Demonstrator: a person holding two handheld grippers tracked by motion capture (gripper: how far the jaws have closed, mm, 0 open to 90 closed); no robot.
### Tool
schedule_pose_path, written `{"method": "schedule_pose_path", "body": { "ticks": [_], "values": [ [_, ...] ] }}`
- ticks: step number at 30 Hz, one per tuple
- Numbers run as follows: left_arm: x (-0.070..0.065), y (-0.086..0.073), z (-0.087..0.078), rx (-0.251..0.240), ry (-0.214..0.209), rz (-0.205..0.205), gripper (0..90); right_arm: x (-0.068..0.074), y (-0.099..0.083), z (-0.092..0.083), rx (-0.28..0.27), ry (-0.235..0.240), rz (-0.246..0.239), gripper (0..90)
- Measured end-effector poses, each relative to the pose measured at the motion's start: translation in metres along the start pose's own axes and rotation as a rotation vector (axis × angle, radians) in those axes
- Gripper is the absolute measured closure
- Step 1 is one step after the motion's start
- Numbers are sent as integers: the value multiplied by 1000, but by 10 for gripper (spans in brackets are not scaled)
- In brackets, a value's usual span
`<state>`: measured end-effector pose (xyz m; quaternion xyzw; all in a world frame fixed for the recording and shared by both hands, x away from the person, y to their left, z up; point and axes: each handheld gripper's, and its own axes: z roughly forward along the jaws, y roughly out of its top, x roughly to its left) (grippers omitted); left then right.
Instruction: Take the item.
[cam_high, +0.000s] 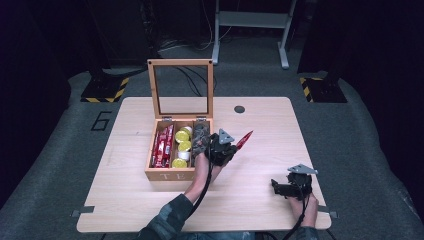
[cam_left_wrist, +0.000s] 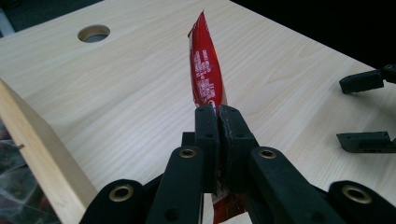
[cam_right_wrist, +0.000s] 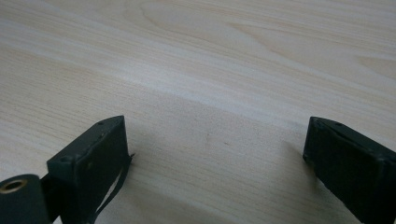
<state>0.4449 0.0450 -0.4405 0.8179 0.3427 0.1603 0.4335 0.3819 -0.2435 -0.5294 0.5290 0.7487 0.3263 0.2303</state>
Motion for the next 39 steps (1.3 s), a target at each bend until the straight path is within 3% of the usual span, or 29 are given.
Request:
{"method": "schedule_pose_path", "body": {
  "ticks": [7, 13, 23, 36, 39],
  "values": [
    [-8, -5, 11, 19, -12, -21, 865, 0, 0, 0, 0, 0, 0, 61],
    [-18, -10, 19, 38, 4, 4, 865, 0, 0, 0, 0, 0, 0, 62],
    [-29, -21, 34, 76, -5, 15, 864, 0, 0, 0, 0, 1, 1, 63],
    [-33, -35, 54, 127, -2, -10, 861, 0, 0, 0, -1, 2, -1, 65],
    [-33, -37, 55, 136, 3, 0, 859, 0, 0, 0, -1, 2, -1, 65]
  ]
}}
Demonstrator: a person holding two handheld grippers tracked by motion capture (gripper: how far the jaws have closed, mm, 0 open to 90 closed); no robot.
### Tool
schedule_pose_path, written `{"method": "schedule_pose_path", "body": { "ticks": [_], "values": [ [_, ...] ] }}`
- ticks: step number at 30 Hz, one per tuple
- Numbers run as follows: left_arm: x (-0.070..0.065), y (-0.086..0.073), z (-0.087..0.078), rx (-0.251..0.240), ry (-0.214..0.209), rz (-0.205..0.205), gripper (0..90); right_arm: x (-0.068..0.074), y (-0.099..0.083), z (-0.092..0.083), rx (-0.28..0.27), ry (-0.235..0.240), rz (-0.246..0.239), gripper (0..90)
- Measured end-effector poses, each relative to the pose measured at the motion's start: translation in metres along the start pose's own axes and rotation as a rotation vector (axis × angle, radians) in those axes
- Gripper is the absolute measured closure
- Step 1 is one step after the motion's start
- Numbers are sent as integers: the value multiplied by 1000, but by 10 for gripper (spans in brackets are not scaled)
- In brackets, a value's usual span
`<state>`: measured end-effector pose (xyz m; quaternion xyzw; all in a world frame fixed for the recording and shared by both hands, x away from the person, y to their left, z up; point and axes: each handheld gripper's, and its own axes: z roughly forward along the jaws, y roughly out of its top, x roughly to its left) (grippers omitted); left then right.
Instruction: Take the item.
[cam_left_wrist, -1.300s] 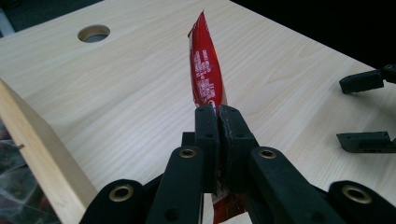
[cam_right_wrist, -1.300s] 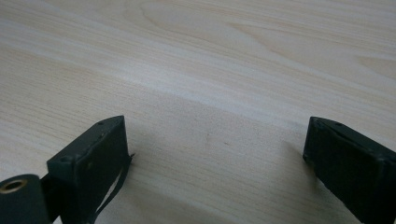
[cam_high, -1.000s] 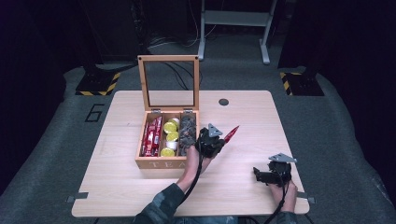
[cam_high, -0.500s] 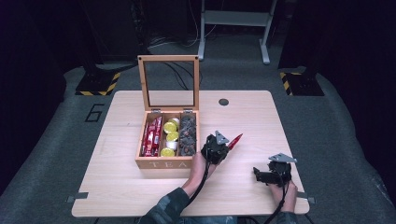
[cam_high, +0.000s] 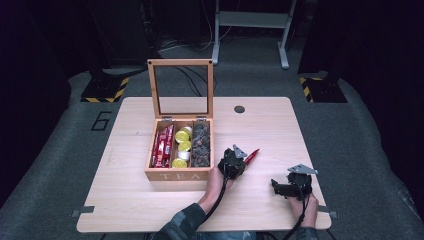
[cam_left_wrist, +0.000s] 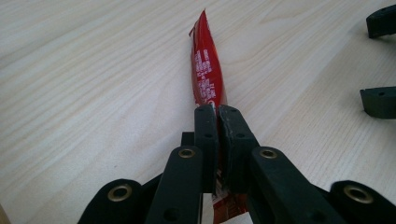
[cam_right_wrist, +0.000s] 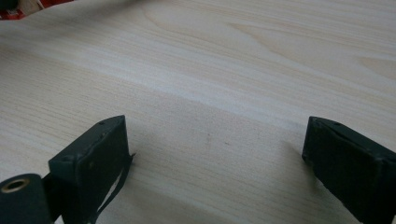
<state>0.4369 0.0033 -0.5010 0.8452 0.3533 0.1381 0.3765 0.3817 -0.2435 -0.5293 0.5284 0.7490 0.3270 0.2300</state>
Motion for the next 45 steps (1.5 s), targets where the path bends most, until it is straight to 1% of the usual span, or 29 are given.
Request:
{"method": "schedule_pose_path", "body": {
  "ticks": [3, 5, 7, 8, 10, 12, 13, 14, 15, 16, 17, 18, 21, 27, 35, 39, 41, 42, 44, 45],
  "values": [
    [0, -1, 0, -4, -5, -9, 847, 0, 0, 0, 0, 0, 0, 66],
    [0, 0, -1, -11, -14, -7, 812, 0, 0, 0, 0, 0, 0, 66],
    [-1, 1, -2, -14, -21, -11, 732, 0, 0, 0, 0, 0, 0, 66],
    [-2, 2, -3, -17, -21, -11, 672, 0, 0, 0, 0, 0, 0, 67],
    [-2, 2, -5, -15, -24, -15, 580, 0, 0, 0, 0, 1, -1, 67],
    [0, 3, -7, -10, -19, -18, 509, 0, 0, 0, 0, 1, 0, 67],
    [0, 3, -7, -9, -23, -25, 480, 0, 0, 0, 0, 1, 0, 67],
    [1, 3, -9, -11, -22, -23, 455, 0, 0, 0, 0, 1, -1, 67],
    [2, 4, -10, -13, -29, -31, 431, 0, 0, 0, 0, 1, 0, 67],
    [3, 4, -12, -17, -33, -27, 407, 0, 0, 0, 0, 1, -1, 67],
    [3, 5, -14, -23, -40, -36, 384, 0, 0, 0, 0, 1, -1, 67],
    [4, 5, -16, -26, -52, -36, 360, 0, 0, 0, 0, 1, -1, 67],
    [7, 8, -25, -43, -65, -33, 293, 0, 0, 0, 0, 1, 0, 67],
    [16, 12, -45, -76, -71, -37, 218, 0, 0, 0, -1, -1, 1, 69],
    [28, 12, -74, -109, -65, -28, 158, 0, 0, 0, -1, -5, 6, 72],
    [36, 8, -90, -134, -51, -26, 149, 0, 0, 0, -1, -6, 6, 72],
    [41, 5, -99, -144, -37, -27, 146, 0, 0, 0, -2, -6, 5, 72],
    [42, 3, -103, -155, -30, -37, 144, 0, 0, 0, -2, -6, 6, 72],
    [47, 0, -112, -164, -16, -39, 140, 0, 0, 0, -2, -6, 6, 73],
    [50, -1, -115, -167, -10, -34, 138, 0, 0, 0, -2, -7, 7, 74]
  ]
}}
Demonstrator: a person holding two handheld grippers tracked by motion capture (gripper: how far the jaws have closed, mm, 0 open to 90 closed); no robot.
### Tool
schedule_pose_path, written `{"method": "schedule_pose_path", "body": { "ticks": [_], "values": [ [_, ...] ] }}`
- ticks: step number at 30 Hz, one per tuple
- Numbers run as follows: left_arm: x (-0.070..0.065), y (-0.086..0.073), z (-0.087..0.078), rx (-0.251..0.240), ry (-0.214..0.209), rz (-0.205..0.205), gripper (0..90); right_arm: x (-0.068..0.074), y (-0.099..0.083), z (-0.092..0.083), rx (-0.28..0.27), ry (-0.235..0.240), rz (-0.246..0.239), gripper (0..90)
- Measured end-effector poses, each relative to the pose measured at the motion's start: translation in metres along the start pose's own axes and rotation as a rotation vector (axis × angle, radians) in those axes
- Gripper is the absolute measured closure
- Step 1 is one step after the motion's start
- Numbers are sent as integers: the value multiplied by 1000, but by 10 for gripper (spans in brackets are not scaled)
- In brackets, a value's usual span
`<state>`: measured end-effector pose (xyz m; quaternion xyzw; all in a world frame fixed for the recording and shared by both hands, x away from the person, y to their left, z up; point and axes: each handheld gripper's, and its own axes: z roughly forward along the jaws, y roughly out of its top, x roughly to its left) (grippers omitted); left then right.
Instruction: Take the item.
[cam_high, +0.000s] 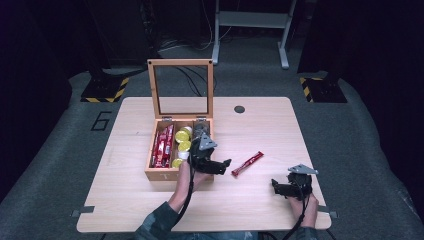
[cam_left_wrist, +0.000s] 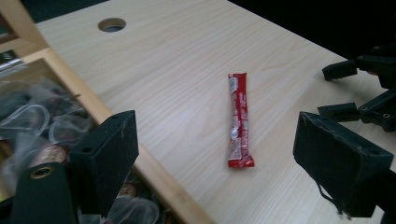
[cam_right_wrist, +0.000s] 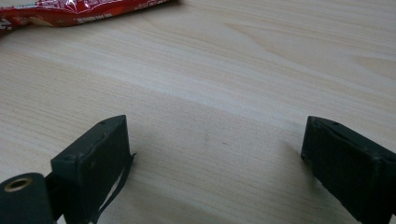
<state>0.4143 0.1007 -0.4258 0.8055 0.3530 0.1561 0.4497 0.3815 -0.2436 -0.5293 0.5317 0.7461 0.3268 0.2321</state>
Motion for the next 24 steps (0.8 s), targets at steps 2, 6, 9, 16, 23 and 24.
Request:
{"method": "schedule_pose_path", "body": {
  "ticks": [2, 6, 9, 16, 23, 24],
  "values": [
    [6, -2, -8, -8, 12, -1, 133, 0, 0, 0, 0, 0, 1, 74],
    [18, -7, -24, -23, 36, -5, 123, 0, 0, 0, 1, -1, 0, 74],
    [24, -10, -34, -41, 57, -13, 121, 0, 0, 0, 1, -2, 1, 74],
    [39, -23, -57, -58, 105, -24, 107, 0, 0, 0, 0, -2, 1, 74],
    [55, -44, -84, -72, 157, -44, 92, 0, 0, 0, 0, -2, 1, 74],
    [57, -48, -88, -75, 169, -48, 89, 0, 0, 0, 1, -2, 1, 74]
  ]
}}
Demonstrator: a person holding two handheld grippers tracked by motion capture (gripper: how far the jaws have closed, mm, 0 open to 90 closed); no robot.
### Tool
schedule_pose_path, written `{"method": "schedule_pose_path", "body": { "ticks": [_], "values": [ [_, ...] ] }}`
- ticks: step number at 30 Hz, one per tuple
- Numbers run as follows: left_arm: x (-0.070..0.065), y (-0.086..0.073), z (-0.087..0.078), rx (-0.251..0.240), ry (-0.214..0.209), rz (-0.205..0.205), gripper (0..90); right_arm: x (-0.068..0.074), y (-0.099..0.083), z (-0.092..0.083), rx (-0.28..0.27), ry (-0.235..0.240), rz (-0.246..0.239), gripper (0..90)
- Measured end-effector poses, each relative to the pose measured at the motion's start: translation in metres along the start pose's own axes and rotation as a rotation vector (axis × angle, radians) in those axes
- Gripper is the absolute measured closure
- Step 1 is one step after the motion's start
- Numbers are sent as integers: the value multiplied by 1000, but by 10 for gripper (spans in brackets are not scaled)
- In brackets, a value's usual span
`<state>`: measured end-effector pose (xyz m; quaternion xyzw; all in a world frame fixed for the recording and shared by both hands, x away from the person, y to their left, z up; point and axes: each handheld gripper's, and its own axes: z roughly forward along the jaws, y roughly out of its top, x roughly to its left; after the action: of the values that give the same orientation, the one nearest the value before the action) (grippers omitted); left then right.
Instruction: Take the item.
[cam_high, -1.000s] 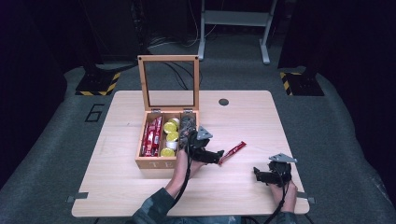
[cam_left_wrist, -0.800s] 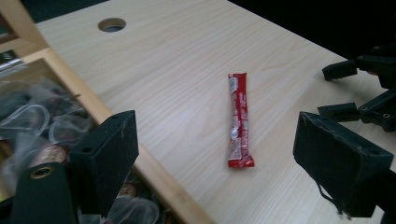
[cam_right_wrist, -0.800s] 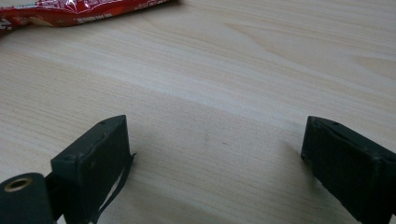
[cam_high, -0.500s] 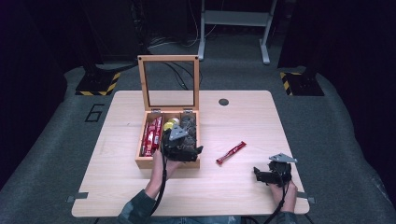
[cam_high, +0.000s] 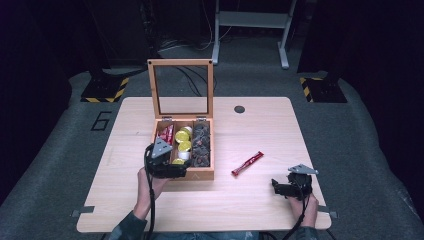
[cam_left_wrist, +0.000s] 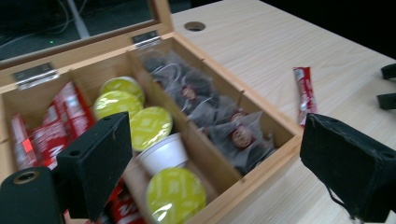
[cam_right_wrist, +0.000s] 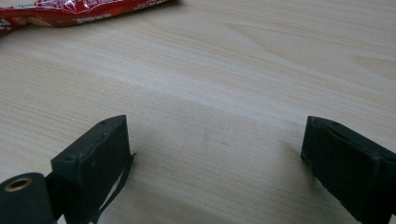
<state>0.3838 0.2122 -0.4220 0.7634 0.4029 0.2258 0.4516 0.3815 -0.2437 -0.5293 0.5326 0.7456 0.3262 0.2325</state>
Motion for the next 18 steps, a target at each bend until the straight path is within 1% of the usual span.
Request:
{"method": "schedule_pose_path", "body": {
  "ticks": [3, 4, 7, 10, 12, 15, 16, 18],
  "values": [
    [8, -9, -9, -1, 20, -11, 74, 0, 0, 0, 0, 0, -1, 75],
    [11, -12, -13, -1, 36, -15, 73, 0, 0, 0, 0, 0, 0, 75],
    [21, -23, -20, -2, 73, -41, 60, 0, 0, 0, -1, 0, -1, 76],
    [29, -35, -28, 6, 100, -62, 41, 0, 0, 0, -1, 0, 0, 76],
    [34, -44, -33, 2, 121, -82, 33, 0, 0, 0, -4, 0, -2, 76],
    [42, -59, -39, 22, 143, -101, 19, 0, 0, 0, -4, -1, -2, 76],
    [45, -66, -42, 25, 156, -113, 15, 0, 0, 0, -4, -1, -2, 76],
    [50, -75, -44, 32, 163, -126, 12, 0, 0, 0, -4, -1, -3, 76]
  ]
}}
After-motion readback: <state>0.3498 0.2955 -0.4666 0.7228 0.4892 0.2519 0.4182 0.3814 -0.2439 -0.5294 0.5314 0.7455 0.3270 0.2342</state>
